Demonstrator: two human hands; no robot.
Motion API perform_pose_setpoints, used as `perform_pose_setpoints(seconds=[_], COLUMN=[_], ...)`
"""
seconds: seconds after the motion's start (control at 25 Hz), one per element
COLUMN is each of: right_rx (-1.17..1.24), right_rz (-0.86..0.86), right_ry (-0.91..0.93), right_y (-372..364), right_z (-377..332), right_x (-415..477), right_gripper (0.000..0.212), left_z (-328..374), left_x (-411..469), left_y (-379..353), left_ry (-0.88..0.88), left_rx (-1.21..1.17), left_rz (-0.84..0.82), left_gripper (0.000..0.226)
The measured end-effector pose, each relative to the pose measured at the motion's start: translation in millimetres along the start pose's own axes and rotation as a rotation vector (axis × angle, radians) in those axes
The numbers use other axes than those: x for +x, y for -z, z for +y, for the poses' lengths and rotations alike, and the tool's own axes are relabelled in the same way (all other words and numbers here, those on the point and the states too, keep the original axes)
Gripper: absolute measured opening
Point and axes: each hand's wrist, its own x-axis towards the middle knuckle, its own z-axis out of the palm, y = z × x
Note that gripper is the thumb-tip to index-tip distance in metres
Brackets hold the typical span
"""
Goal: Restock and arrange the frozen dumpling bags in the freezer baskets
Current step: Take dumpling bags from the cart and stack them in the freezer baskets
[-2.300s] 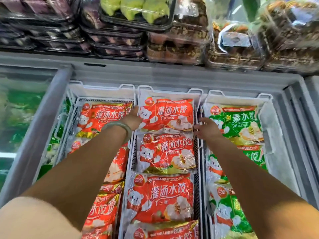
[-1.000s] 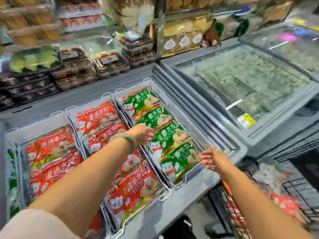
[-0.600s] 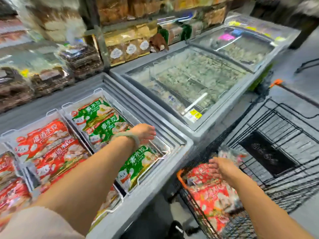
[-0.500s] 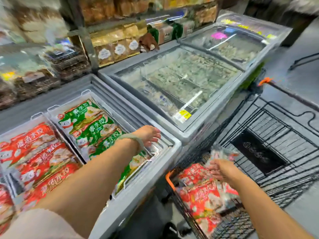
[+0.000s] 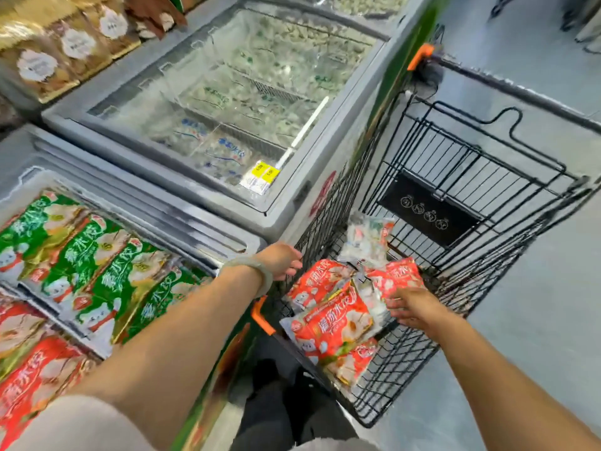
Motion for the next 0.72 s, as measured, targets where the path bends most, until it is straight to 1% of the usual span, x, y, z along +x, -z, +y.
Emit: perform_pose_setpoints(seconds=[0.04,0.12,0.16,0.28,0.32,0.36,0.4,0.48,0.52,0.6,0.72], right_rx=[0.028,0.045,0.044,0.085,0.101,0.107,0.104,0.119,0.152,0.181,0.124], right_rz=[-0.003,0.01,0.014,-0.013,-0.016,-0.008,0.004,-0.011,-0.031,-0.056,-0.049], right_ry=[-0.03,-0.092,-0.113,-0.177,-0.193,-0.203,-0.2,-0.218,-0.258,-0.322,-0.322], right_y=[1.9,3.6,2.6,-5.1,-8.5,-13.2,-18.0,-29.6,-36.5,-50.7,-67.2], right_z=[6.4,18.4,22.4,37.1,42.1,48.1,52.0,60.4,64.7,77.2,94.5], right_x=[4.6,18.2,24.5,50.0,58.2,66.8,72.9,88.1,95.4,110.2,127.1], right_gripper=[0.021,0.021,0.019,0.014,0.015,0.016,0.017,0.018,0.016,0.017,0.028], left_z=[-2.4,-12.3,-17.9,-37.0,-41.3,-48.1,-52.9,-70.9,-80.7,-99.7,-113.5], left_x=[9.8,34.0,43.9,81.5,90.1,101.1,106.9,128.9,138.8,156.4,176.7], left_y=[-7.5,-22.7,-27.9,-45.9,-52.0,-58.2,-61.9,-70.0,-74.4,-83.1,-92.2], left_ry=[-0.027,-0.058,-0.045,-0.02,-0.015,-0.015,-0.023,-0.018,0.008,0.051,0.096], left_rx=[0.071,0.246,0.3,0.493,0.558,0.613,0.65,0.712,0.703,0.692,0.71], left_rz=[0.028,0.023,0.014,-0.072,-0.099,-0.12,-0.116,-0.1,-0.123,-0.175,-0.226], left_gripper=[0.03,0.032,0.033,0.034,0.031,0.023,0.013,0.034,0.038,0.041,0.043])
